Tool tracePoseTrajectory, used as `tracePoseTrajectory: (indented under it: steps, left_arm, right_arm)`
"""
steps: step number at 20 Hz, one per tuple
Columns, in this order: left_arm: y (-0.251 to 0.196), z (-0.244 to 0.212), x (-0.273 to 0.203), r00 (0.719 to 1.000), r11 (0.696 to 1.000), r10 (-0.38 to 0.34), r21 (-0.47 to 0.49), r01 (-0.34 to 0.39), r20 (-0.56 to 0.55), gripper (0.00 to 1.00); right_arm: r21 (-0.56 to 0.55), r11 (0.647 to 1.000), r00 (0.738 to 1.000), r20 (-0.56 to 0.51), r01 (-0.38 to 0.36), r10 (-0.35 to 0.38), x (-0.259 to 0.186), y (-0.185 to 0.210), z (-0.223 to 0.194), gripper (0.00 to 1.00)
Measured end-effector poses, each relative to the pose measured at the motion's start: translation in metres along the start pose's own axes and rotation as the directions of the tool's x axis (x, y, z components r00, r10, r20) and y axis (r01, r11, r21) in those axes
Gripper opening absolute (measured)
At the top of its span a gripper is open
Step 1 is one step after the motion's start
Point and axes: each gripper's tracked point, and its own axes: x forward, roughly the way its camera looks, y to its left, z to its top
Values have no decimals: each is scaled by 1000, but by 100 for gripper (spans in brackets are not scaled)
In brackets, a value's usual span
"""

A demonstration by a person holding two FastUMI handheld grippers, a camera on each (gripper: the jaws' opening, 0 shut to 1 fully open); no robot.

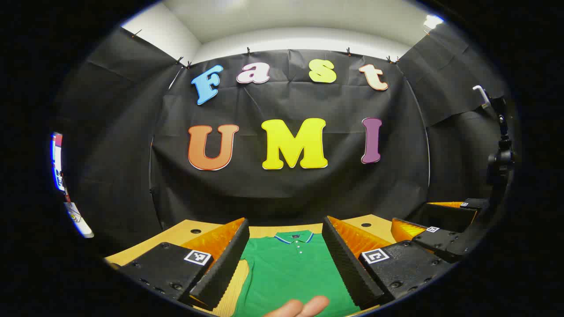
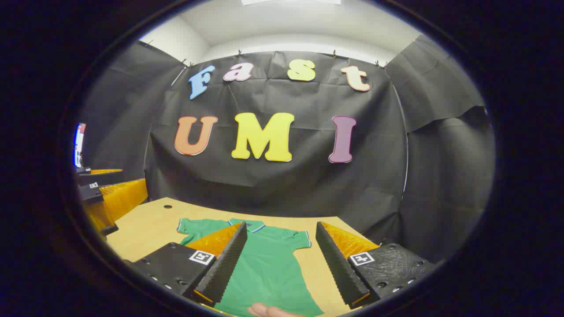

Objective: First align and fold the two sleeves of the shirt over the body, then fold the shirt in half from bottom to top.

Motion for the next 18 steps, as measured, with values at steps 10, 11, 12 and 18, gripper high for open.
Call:
tracePoseTrajectory:
  steps: [10, 11, 12, 18]
  left_arm:
    - [18, -19, 14, 998, 998, 33, -47, -36, -59, 100]
    - [18, -22, 15, 997, 998, 35, -53, -38, -66, 100]
    - [19, -25, 17, 997, 997, 38, -61, -42, -74, 100]
    - [18, -35, 24, 994, 997, 31, -62, -37, -106, 100]
  right_arm:
    - [-24, 999, 999, -9, -42, 42, -3, 28, -4, 95]
    - [-25, 999, 999, -15, -41, 40, -3, 27, -7, 95]
    - [-23, 999, 999, -19, -34, 34, -2, 23, -8, 95]
    - [-14, 1000, 999, -38, -24, 23, -4, 12, -11, 95]
